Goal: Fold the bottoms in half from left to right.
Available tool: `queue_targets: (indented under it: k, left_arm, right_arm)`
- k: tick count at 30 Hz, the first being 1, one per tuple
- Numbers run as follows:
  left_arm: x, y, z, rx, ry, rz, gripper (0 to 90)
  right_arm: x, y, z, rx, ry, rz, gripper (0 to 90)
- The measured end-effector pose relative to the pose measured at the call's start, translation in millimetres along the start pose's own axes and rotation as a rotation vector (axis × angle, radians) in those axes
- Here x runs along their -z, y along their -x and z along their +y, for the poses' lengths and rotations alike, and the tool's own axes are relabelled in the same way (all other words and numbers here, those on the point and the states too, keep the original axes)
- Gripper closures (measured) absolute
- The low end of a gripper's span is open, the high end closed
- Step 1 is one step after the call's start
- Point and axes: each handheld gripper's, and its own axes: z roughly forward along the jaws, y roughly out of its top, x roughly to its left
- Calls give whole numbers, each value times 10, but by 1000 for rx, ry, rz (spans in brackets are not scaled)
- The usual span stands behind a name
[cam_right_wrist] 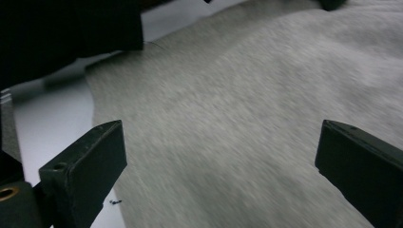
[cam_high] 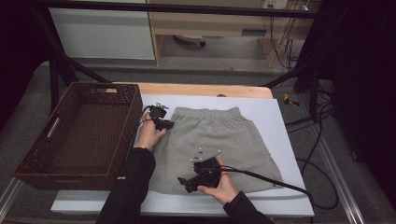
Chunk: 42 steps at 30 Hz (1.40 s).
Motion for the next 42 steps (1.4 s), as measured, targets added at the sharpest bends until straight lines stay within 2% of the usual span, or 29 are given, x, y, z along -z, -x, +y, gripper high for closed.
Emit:
queue_targets:
  k: [7,9,12,15,18,20,24,26,29,32,36,40,42]
  left_arm:
    - [0,2,2,2,-1,2,783]
    - [0,2,1,0,0,2,783]
    - [0,0,0,0,0,0,783]
    - [0,1,0,-1,0,1,783]
    - [0,-1,0,1,0,0,783]
    - [0,-6,-1,4,1,-3,782]
    - [0,-6,-2,2,2,-3,783]
    - [0,-7,-3,2,3,-3,782]
    - [-1,-5,-3,1,3,-2,782]
    - [0,-9,-2,3,2,-5,782]
    - [0,-9,-4,2,4,-5,783]
    - [0,-10,-6,0,5,-5,783]
    - [-2,-8,-8,1,8,-5,783]
  right_arm:
    - [-175,-179,53,52,-49,18,50]
    - [-221,-213,62,46,-49,36,61]
    - [-278,-264,83,72,-65,42,75]
    - [-320,-309,107,77,-66,56,94]
    - [-364,-369,121,104,-68,57,143]
    - [-394,-394,122,102,-69,77,173]
    - [-450,-446,120,121,-81,83,244]
    - [-475,-470,122,147,-81,91,295]
    - [-508,-501,116,139,-76,110,358]
    - [-532,-517,104,174,-93,111,414]
    - [-568,-561,98,196,-116,128,467]
    - [-614,-571,100,223,-131,113,513]
    - [-616,-559,107,218,-134,114,543]
